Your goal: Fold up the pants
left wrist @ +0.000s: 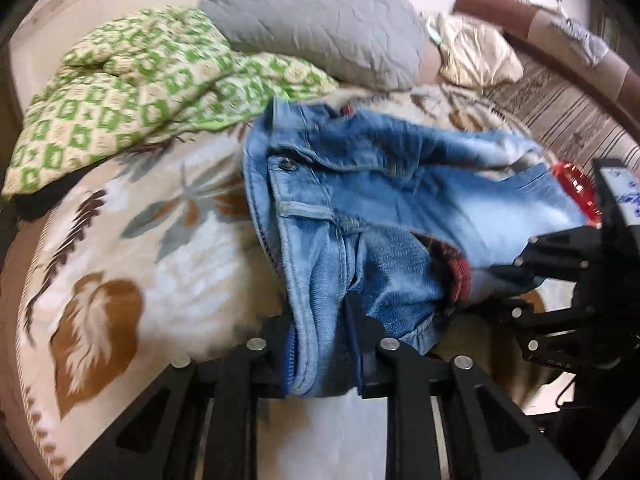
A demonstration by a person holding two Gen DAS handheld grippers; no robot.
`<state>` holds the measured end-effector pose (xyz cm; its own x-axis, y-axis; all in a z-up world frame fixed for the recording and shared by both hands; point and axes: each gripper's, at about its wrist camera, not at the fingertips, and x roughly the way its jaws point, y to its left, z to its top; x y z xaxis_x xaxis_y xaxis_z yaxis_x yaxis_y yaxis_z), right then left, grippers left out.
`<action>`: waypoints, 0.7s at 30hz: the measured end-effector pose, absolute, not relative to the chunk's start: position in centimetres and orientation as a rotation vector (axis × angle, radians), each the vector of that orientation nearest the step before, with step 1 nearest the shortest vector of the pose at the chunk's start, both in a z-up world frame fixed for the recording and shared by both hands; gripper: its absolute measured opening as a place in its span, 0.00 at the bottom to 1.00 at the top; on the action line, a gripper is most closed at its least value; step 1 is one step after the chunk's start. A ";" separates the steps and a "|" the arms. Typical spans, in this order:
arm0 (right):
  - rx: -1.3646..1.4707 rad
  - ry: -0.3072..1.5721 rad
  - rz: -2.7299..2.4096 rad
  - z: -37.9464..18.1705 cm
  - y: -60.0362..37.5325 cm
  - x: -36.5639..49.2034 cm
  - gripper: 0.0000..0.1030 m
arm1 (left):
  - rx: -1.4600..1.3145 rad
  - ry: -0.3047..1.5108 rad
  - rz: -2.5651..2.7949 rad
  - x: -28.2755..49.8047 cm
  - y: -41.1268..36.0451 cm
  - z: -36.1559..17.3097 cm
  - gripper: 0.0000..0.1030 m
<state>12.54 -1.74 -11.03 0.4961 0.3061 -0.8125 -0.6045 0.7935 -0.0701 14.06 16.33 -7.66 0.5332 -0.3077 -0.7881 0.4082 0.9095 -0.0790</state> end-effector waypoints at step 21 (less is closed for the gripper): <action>-0.336 0.811 0.582 -4.4 -4.9 10.5 0.78 | 0.048 0.813 -0.234 15.6 18.0 -3.3 0.94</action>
<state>10.51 -4.86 -4.45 0.5462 0.3562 -0.7582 -0.6041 0.7945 -0.0619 15.61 18.04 -3.30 0.6628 -0.1888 -0.7246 0.2256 0.9731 -0.0472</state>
